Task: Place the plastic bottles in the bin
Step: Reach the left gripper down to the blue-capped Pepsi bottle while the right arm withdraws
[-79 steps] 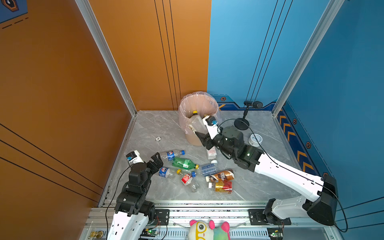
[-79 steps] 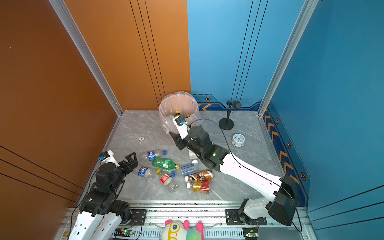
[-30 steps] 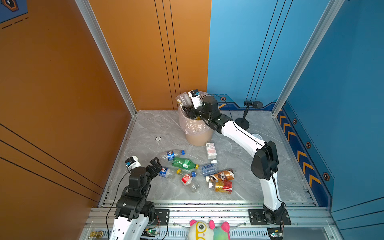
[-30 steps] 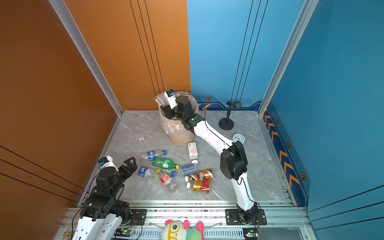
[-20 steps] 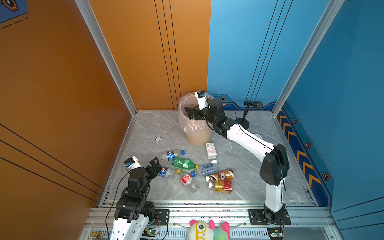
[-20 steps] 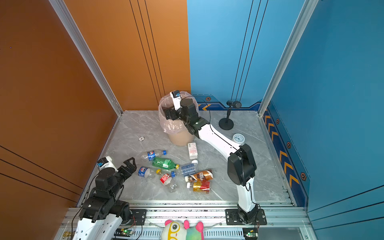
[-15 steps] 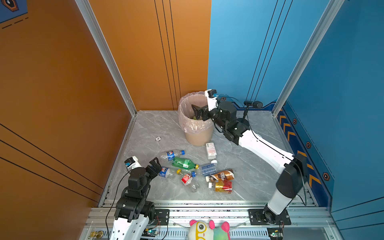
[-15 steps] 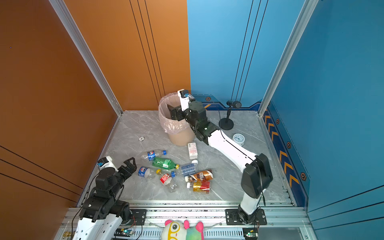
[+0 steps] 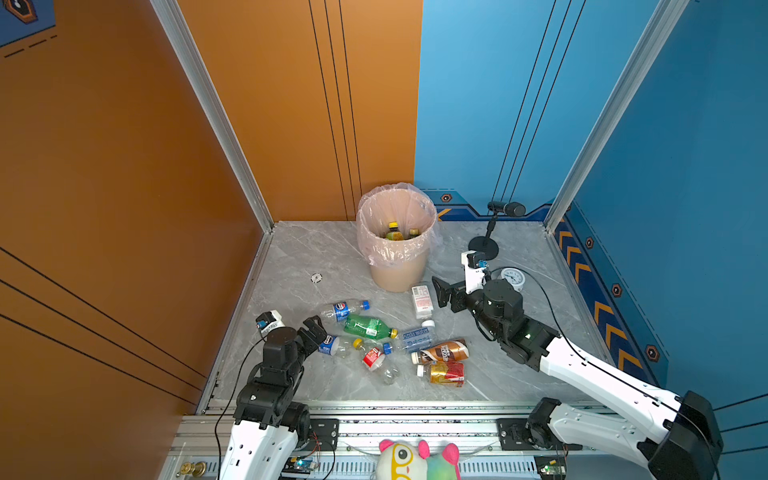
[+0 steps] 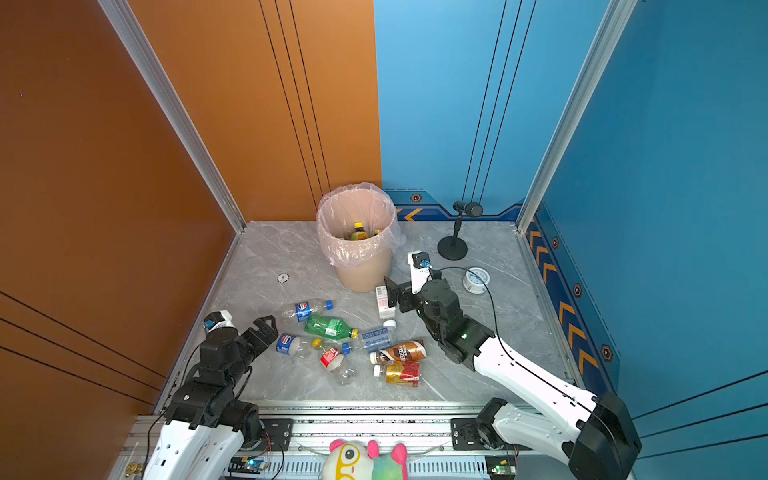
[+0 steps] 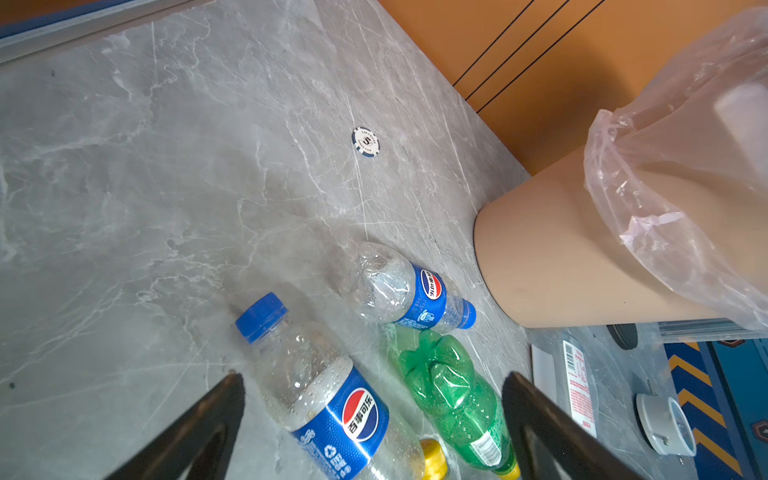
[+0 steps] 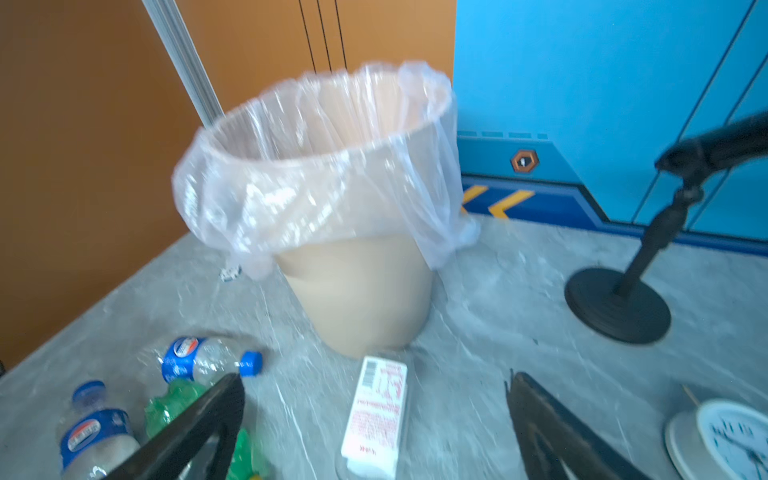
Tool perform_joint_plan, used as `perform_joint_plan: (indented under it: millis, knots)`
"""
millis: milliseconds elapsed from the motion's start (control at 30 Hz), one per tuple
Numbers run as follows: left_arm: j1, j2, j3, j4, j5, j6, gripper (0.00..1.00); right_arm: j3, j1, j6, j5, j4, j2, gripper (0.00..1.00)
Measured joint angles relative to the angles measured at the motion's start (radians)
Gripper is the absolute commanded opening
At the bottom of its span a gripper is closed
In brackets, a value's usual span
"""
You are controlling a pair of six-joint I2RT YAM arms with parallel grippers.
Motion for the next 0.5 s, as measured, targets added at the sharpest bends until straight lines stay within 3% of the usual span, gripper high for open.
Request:
perform_joint_plan:
  millis: [500]
  knots:
    - [0.000,0.119,0.020,-0.140,0.090,-0.074,0.97,0.028,-0.001,0.040,0.026,-0.024,0.048,1.00]
